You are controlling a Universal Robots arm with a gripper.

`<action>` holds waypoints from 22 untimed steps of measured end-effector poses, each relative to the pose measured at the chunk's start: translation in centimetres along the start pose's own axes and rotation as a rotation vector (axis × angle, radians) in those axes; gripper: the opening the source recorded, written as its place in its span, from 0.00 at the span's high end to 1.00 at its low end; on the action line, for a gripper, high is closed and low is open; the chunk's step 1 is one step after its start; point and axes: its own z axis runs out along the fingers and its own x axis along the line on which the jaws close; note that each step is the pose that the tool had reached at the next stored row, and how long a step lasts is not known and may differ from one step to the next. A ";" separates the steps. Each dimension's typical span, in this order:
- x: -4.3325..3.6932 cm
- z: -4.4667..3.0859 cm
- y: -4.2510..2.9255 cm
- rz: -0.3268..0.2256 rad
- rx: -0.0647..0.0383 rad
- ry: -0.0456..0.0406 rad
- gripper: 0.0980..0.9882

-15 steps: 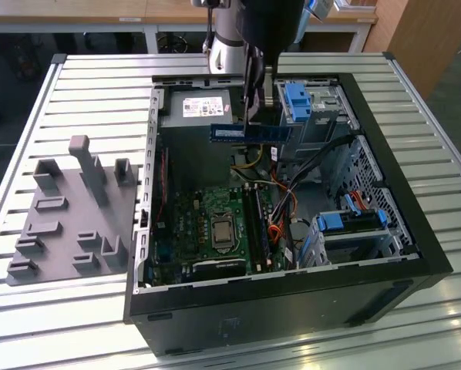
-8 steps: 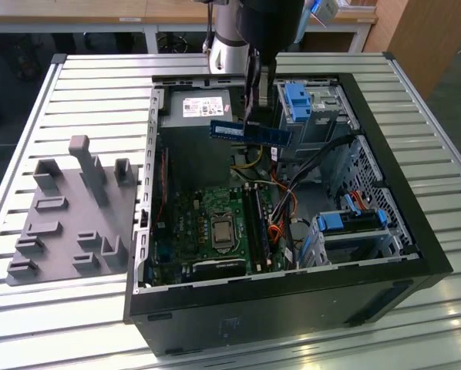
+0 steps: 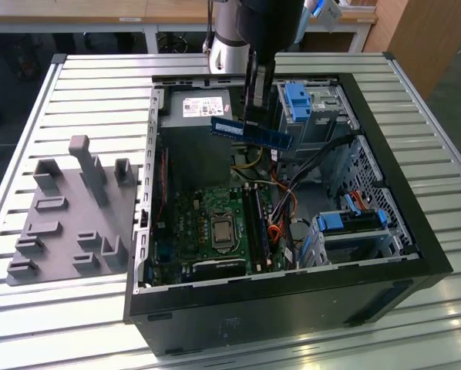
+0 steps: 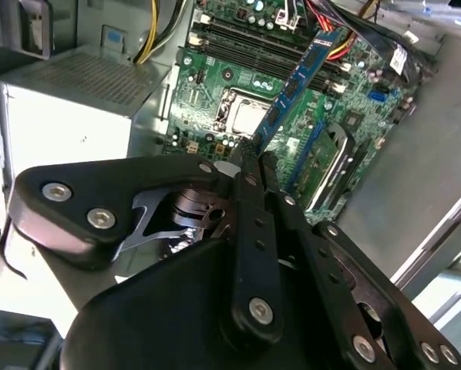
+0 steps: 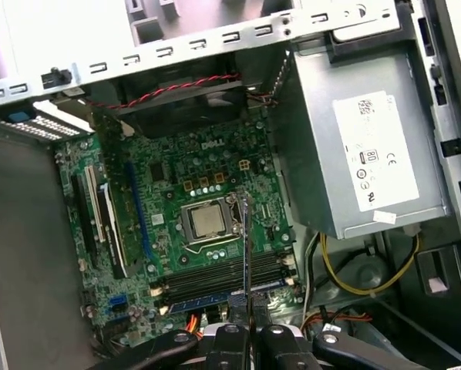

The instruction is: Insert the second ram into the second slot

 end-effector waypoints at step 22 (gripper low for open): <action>0.00 0.06 0.00 0.268 0.002 -0.0046 0.96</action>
